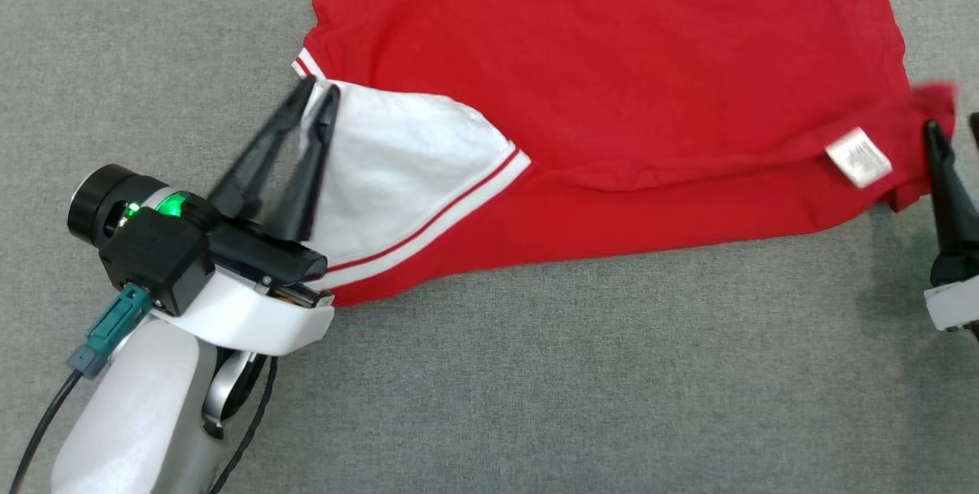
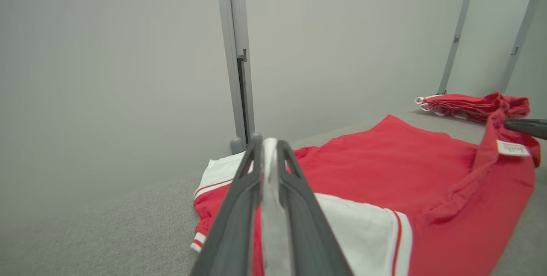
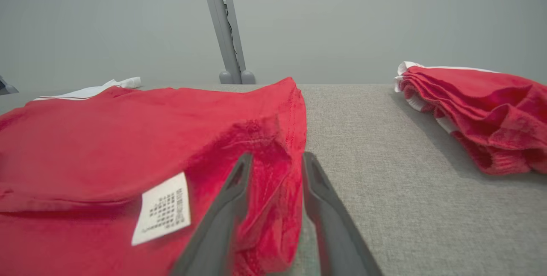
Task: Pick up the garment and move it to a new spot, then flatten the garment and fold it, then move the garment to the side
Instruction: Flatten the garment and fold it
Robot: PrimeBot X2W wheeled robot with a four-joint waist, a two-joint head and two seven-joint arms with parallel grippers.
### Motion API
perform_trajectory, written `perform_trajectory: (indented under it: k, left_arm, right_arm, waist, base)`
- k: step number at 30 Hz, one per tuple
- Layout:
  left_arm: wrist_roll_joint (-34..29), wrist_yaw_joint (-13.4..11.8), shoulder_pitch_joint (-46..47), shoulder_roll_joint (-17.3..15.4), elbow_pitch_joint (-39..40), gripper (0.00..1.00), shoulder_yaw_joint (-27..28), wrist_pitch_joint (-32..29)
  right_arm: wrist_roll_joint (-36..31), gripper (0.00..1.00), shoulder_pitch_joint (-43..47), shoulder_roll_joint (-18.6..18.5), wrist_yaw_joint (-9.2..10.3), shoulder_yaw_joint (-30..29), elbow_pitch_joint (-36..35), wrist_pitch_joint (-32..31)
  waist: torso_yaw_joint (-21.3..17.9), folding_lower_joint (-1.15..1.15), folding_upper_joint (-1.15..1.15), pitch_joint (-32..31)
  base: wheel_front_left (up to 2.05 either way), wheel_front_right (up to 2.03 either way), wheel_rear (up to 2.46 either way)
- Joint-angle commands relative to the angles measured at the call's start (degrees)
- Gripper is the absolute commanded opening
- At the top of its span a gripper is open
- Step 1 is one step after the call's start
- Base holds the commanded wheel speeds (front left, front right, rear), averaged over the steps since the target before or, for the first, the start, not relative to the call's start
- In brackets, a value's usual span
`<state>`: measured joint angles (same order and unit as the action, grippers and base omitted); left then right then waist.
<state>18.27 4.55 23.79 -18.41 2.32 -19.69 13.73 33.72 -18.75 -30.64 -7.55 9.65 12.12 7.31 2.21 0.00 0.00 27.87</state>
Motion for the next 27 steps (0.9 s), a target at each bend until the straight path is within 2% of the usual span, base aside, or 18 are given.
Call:
perform_trajectory:
  k: [1,8,12,17,22,27]
  left_arm:
    - [-0.1,-0.3,0.7,0.1,-0.4,1.0,0.2,0.4]
    - [2.1,-3.7,-7.6,1.9,-0.9,1.0,2.3,1.1]
    - [5.0,-5.2,-13.7,3.2,-2.3,1.0,2.3,-0.6]
    - [5.9,-8.4,-16.0,4.4,-6.1,1.0,2.5,-4.0]
    - [5.0,-11.1,-14.3,5.7,-10.9,1.0,1.8,-6.9]
    - [6.2,-10.3,-13.2,7.0,-13.1,1.0,0.2,-9.7]
  right_arm:
    - [-0.3,1.0,0.4,0.0,0.14,-0.6,0.1,0.7]
    - [0.2,1.0,8.7,-0.3,0.14,-2.5,-0.9,1.0]
    - [1.0,1.0,11.7,-0.5,0.14,-2.6,-2.1,1.9]
    - [0.4,1.0,8.8,0.0,0.14,0.6,-2.1,1.9]
    - [-1.7,1.0,4.3,1.3,0.14,4.1,1.7,0.5]
    - [-4.3,1.0,1.0,2.8,0.14,4.2,7.4,-0.3]
  waist:
    - [0.0,0.0,0.0,-0.2]
    - [-0.7,0.0,0.0,-2.9]
    - [-1.0,0.0,0.0,-4.5]
    - [-0.8,0.0,0.0,-5.7]
    - [0.2,0.0,0.0,-5.6]
    - [1.1,0.0,0.0,-5.0]
  base:
    - [0.0,0.0,0.0]
    - [0.0,0.0,0.0]
    - [0.0,0.0,0.0]
    - [0.0,0.0,0.0]
    - [0.0,0.0,0.0]
    - [0.0,0.0,0.0]
